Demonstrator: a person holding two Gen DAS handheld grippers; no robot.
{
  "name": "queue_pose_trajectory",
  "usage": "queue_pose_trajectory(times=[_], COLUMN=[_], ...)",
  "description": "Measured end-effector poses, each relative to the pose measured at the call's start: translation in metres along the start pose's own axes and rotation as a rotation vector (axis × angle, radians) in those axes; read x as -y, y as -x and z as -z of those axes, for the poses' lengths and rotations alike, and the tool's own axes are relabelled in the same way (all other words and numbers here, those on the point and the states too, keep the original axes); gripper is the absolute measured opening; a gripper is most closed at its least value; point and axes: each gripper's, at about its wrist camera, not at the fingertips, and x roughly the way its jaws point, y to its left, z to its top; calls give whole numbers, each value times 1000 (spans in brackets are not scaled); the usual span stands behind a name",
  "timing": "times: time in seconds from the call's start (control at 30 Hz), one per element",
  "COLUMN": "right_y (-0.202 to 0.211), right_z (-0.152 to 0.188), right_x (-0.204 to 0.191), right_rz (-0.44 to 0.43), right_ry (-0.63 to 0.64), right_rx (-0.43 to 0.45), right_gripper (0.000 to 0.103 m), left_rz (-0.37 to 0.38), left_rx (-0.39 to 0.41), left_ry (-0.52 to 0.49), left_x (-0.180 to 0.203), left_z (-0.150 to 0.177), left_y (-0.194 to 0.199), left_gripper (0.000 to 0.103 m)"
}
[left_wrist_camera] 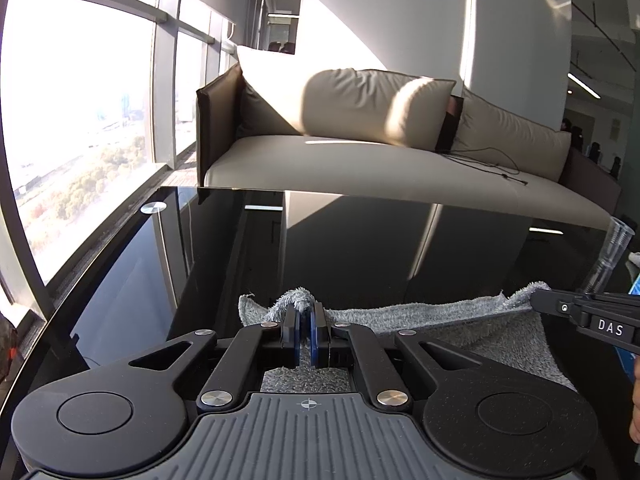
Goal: Fold towel
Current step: 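Lift the towel edge with both tools and fold it over the towel, then lower the folded edge and open both tools, releasing the towel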
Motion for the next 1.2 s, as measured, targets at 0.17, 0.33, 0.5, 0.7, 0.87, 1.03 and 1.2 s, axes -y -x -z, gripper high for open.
queue_pose_trajectory(times=[0.17, 0.33, 0.5, 0.7, 0.87, 1.03, 1.2], right_y=[-13, -25, -34, -43, -37, -32, -30], right_z=[-6, -7, -8, -10, -14, -17, -14], right_x=[4, 5, 10, 15, 16, 20, 20], right_rz=[1, 4, -2, -4, 26, 21, 14], right_ry=[-4, -8, -35, -46, -55, -70, -64], right_rx=[-10, -30, -26, -26, 47, 59, 40], right_gripper=[5, 6, 6, 16, 53, 54, 54], left_rz=[-7, -12, -20, -51, -72, -113, -156], left_rx=[-13, -26, -36, -44, -37, 21, 26], left_ry=[-7, -3, -9, -9, 6, 49, 86], left_x=[1, 0, -1, -4, -9, -19, -30], left_z=[-2, -5, -10, -11, -12, -18, -21], left_y=[-10, -19, -31, -40, -42, -33, -27], left_gripper=[5, 5, 6, 16, 18, 46, 49])
